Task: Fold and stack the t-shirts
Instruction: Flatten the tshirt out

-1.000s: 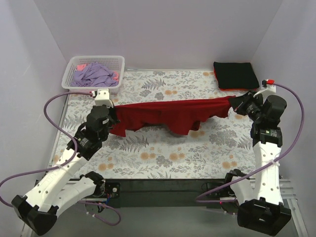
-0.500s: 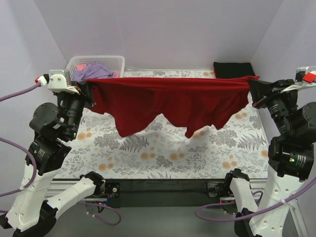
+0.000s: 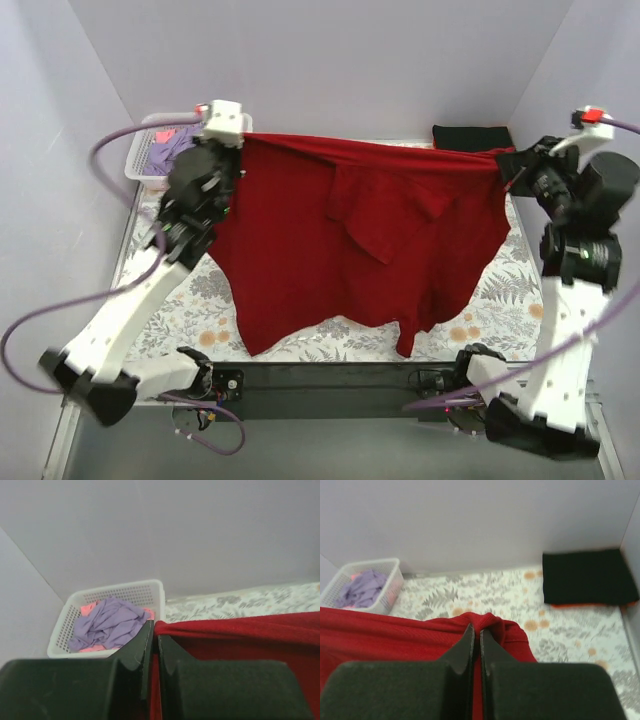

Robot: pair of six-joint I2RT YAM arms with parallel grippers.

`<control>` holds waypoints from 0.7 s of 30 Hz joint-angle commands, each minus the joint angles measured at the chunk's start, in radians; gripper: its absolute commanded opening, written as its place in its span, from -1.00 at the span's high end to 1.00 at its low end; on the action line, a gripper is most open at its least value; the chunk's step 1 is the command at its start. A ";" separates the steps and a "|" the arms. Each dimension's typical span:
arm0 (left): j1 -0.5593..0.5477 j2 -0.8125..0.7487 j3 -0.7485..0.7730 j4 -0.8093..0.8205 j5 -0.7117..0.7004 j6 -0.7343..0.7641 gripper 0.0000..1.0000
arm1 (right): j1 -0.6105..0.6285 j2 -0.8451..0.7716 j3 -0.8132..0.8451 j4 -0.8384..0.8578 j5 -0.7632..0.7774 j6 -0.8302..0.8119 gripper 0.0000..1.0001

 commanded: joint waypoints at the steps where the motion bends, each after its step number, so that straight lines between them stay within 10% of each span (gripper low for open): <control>1: 0.077 0.210 -0.072 0.191 -0.126 0.109 1.00 | -0.021 0.152 -0.120 0.063 0.066 -0.003 0.95; 8: 0.173 0.681 0.076 0.257 0.029 -0.109 0.69 | -0.008 0.409 -0.261 0.268 0.109 0.065 0.67; 12: 0.173 0.926 0.261 0.229 0.011 -0.171 0.29 | 0.008 0.563 -0.183 0.278 0.132 0.065 0.11; 15: 0.173 0.936 0.327 0.161 0.044 -0.247 -0.22 | 0.033 0.573 -0.142 0.238 0.199 0.031 -0.22; 21: 0.168 0.682 0.093 0.088 0.178 -0.472 -0.31 | 0.084 0.472 -0.255 0.194 0.210 -0.009 -0.35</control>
